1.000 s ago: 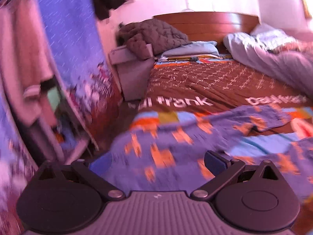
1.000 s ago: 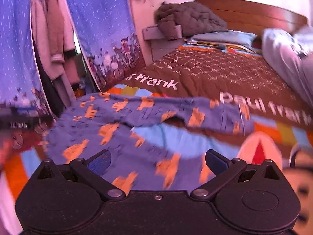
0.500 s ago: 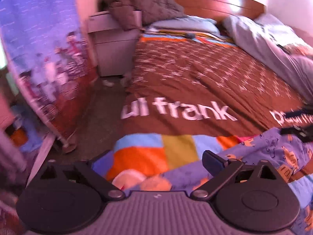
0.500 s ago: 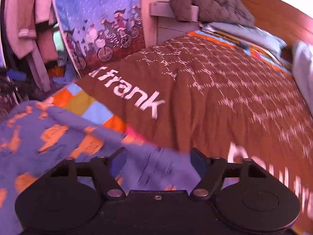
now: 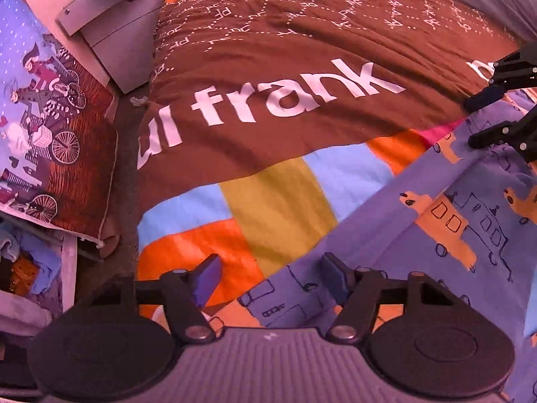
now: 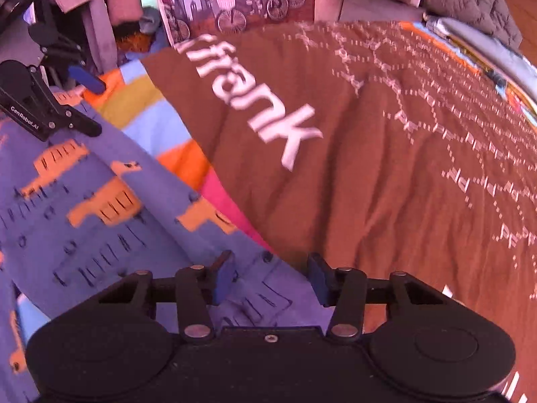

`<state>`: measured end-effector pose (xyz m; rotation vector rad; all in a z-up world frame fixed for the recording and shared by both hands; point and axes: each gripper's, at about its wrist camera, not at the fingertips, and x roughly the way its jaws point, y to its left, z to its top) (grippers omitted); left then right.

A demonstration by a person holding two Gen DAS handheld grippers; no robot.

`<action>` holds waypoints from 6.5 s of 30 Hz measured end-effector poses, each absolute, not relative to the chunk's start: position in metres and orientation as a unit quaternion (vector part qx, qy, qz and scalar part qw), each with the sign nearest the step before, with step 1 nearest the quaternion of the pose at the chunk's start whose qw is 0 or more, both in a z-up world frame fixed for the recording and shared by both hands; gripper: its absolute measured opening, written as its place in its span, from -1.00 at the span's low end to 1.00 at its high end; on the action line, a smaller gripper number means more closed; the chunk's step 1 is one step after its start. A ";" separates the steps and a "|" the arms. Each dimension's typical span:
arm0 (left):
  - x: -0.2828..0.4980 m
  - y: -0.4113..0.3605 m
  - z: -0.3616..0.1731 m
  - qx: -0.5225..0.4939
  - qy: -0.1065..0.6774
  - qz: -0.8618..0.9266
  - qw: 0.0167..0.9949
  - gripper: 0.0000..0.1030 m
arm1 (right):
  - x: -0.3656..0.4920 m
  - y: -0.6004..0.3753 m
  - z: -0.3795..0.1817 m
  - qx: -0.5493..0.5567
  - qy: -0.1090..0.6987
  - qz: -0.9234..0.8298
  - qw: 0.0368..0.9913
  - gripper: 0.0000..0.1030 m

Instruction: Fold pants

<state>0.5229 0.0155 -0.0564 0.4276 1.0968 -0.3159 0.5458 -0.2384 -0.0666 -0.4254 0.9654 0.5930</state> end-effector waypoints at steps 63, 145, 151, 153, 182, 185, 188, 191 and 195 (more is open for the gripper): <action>0.414 0.095 0.039 0.133 0.393 -0.043 0.909 -1.00 | 0.495 -0.147 -0.011 -0.247 0.350 0.271 0.862 -0.95; 0.177 0.013 -0.025 0.327 0.313 -0.059 0.890 -1.00 | 0.357 -0.147 -0.023 -0.397 0.319 0.338 0.791 -0.71; 0.178 0.004 -0.048 0.359 0.329 -0.060 0.871 -1.00 | 0.407 -0.131 -0.028 -0.444 0.324 0.387 0.740 -0.31; 0.176 0.000 -0.053 0.377 0.323 -0.055 0.866 -1.00 | 0.424 -0.123 -0.031 -0.465 0.332 0.408 0.712 -0.17; 0.155 0.026 -0.007 0.374 0.251 -0.037 0.892 -1.00 | 0.241 -0.178 0.005 -0.466 0.259 0.296 0.793 -1.00; 0.138 0.027 -0.012 0.410 0.246 -0.048 0.877 -1.00 | 0.189 -0.185 0.009 -0.422 0.251 0.280 0.825 -1.00; 0.125 0.026 -0.029 0.431 0.255 -0.057 0.863 -1.00 | 0.149 -0.183 -0.007 -0.381 0.265 0.269 0.844 -1.00; 0.120 0.020 -0.045 0.456 0.249 -0.054 0.853 -1.00 | 0.122 -0.179 -0.037 -0.356 0.283 0.249 0.855 -1.00; 0.123 0.016 -0.051 0.464 0.256 -0.053 0.846 -1.00 | 0.119 -0.181 -0.060 -0.294 0.303 0.218 0.880 -1.00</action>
